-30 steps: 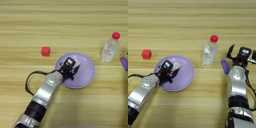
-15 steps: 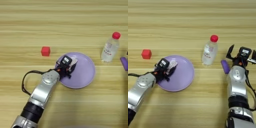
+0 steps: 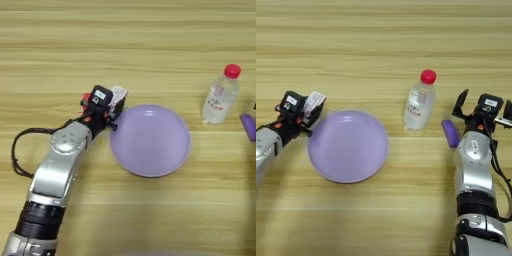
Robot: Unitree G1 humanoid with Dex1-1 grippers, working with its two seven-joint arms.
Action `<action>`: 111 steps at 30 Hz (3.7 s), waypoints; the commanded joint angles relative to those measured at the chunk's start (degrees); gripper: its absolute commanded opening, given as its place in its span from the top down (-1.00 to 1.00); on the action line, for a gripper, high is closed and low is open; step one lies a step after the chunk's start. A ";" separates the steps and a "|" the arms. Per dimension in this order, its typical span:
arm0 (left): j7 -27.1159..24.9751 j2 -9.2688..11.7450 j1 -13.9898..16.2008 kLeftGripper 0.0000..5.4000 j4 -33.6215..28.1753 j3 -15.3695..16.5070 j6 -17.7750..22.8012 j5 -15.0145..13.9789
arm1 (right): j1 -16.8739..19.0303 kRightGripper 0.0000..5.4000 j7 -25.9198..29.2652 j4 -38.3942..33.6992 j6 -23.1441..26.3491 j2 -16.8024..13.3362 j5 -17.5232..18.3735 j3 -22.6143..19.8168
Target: Move the objects on the table
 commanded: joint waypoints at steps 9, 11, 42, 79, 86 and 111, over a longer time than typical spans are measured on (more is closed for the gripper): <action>0.00 3.42 7.58 0.25 1.29 2.93 -0.16 -0.03 | -0.20 -1.00 0.19 -0.02 0.89 0.11 0.37 -0.04; 0.11 3.20 7.70 0.25 2.11 2.79 -0.49 0.01 | -0.23 -1.00 0.22 0.04 0.88 0.08 0.37 -0.04; 1.97 2.63 3.02 -0.39 5.79 -0.04 -4.26 2.61 | -0.16 -1.00 0.27 0.08 0.91 0.14 0.19 0.22; 0.90 0.90 -11.32 -0.99 32.07 8.53 -18.63 -3.04 | -0.25 -1.00 -0.02 0.15 1.06 0.45 0.04 0.83; 1.08 1.08 -12.69 -0.99 36.37 8.51 -20.46 -2.35 | -0.22 -1.00 -0.04 0.09 1.10 0.48 0.07 0.85; 2.09 0.99 -18.58 -0.99 51.74 8.13 -26.80 -1.36 | -0.06 -1.00 -0.15 -0.26 1.20 0.58 0.04 0.87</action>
